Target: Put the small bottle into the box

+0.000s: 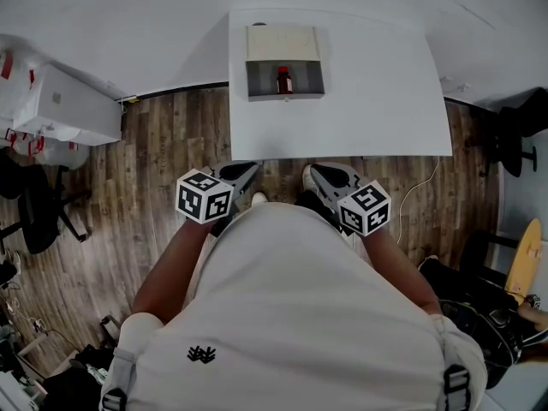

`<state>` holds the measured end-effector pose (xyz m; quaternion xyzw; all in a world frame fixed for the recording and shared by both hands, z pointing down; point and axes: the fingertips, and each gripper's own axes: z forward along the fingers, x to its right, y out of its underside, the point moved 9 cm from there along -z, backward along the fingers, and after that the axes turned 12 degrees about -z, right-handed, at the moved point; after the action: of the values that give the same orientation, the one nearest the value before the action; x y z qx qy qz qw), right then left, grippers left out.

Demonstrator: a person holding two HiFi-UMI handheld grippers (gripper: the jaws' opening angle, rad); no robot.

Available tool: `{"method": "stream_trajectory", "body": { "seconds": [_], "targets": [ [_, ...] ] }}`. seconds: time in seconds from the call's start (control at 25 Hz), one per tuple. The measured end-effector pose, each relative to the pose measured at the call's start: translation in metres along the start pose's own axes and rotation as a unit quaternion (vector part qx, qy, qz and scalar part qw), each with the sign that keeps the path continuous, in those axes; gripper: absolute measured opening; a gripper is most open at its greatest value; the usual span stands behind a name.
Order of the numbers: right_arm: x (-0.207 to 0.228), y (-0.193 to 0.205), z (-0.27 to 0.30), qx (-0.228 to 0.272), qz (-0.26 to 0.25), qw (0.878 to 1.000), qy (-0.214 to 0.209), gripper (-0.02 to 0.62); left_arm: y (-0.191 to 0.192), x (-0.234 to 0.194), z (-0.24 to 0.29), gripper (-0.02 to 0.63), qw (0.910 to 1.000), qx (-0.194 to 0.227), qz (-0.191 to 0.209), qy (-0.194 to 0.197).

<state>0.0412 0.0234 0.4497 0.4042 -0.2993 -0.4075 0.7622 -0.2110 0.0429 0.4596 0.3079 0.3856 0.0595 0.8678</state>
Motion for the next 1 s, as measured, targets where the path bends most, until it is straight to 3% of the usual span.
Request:
{"method": "stream_trajectory", "body": {
  "seconds": [1.0],
  "targets": [
    [0.000, -0.003, 0.015, -0.011, -0.016, 1.000, -0.014, 0.005, 0.009, -0.014, -0.005, 0.006, 0.9995, 0.010, -0.027, -0.014]
  ]
}}
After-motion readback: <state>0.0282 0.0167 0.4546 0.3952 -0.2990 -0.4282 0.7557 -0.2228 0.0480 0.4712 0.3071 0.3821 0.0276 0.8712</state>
